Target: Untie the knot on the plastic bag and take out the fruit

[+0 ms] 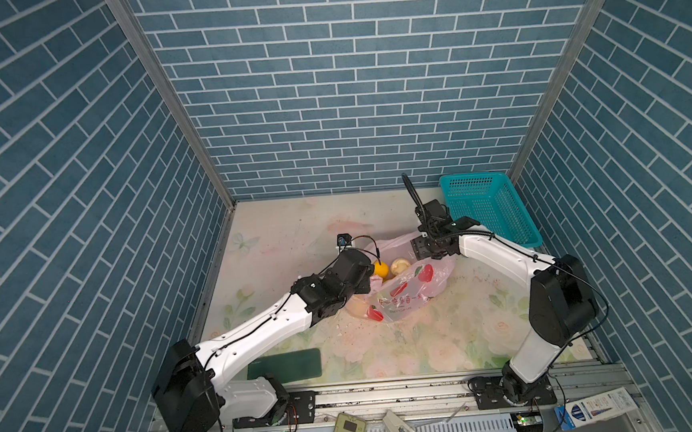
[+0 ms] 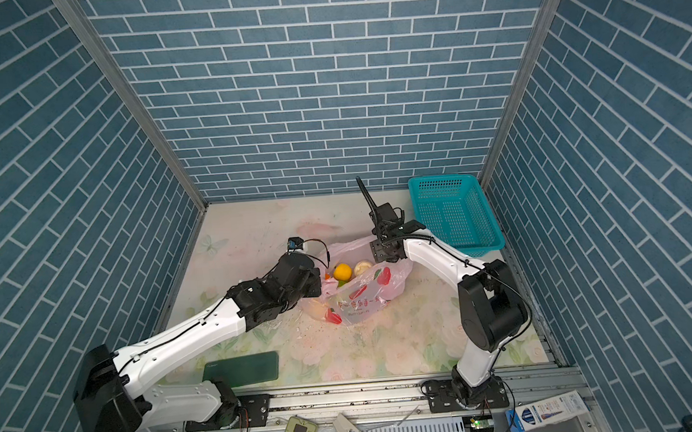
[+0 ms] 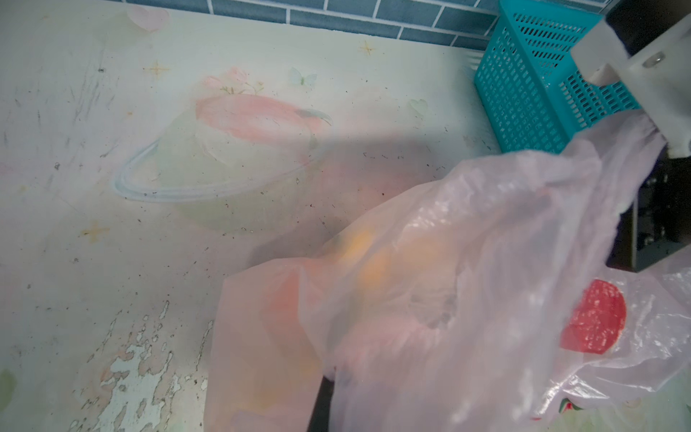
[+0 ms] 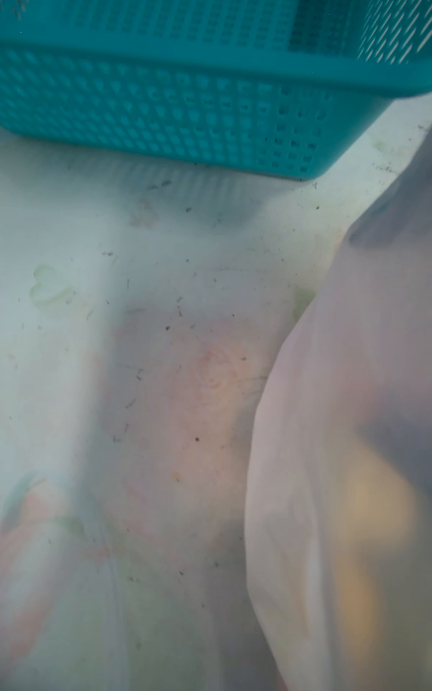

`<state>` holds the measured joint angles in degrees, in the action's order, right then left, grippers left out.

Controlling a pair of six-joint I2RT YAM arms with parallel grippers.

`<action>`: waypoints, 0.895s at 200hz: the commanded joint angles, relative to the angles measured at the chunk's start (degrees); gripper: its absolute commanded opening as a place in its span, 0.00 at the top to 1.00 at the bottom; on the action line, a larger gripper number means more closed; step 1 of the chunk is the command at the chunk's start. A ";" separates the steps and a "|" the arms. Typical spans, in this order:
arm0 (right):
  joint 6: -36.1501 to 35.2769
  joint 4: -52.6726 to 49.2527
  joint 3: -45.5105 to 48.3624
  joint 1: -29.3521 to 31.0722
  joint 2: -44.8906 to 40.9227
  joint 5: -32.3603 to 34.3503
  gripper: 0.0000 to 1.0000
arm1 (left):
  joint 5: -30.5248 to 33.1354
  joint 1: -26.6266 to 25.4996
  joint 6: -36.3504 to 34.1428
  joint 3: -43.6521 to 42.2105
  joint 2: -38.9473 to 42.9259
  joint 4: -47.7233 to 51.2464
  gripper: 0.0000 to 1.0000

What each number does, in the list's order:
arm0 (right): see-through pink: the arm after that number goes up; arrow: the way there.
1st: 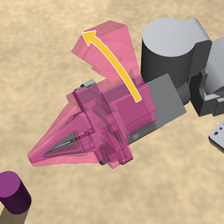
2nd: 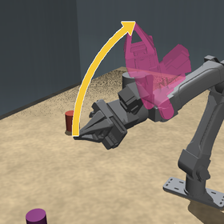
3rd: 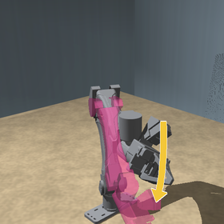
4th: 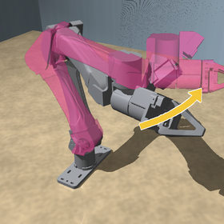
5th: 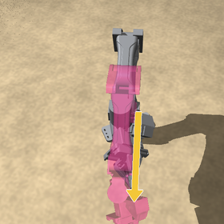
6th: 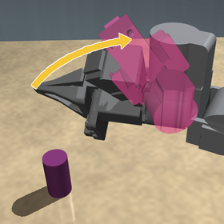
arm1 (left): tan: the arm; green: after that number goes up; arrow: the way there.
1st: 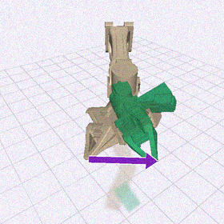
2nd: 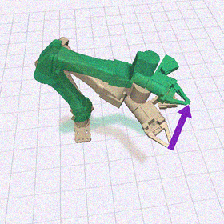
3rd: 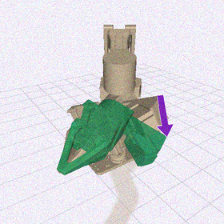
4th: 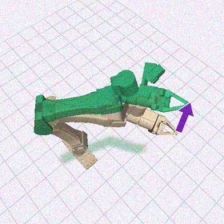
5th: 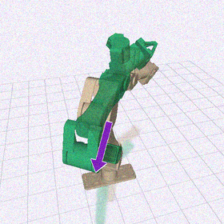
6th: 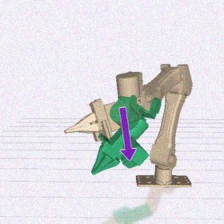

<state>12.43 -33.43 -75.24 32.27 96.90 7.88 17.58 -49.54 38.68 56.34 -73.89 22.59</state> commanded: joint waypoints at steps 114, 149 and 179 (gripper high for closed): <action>10.79 8.40 12.40 9.73 -8.98 -19.84 0.29 | 7.31 -0.04 -0.92 3.03 3.86 5.27 1.00; 14.19 7.21 25.82 15.57 -21.04 -14.04 0.29 | 7.79 -0.03 1.97 1.69 2.87 4.56 1.00; 17.44 7.52 34.17 20.79 -26.82 -8.26 0.29 | 7.84 -0.12 4.26 1.14 2.98 6.22 1.00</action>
<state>25.12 -25.30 -47.07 50.04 72.66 -6.61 23.99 -49.58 40.66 58.24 -70.65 26.37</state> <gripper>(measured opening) 0.713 0.044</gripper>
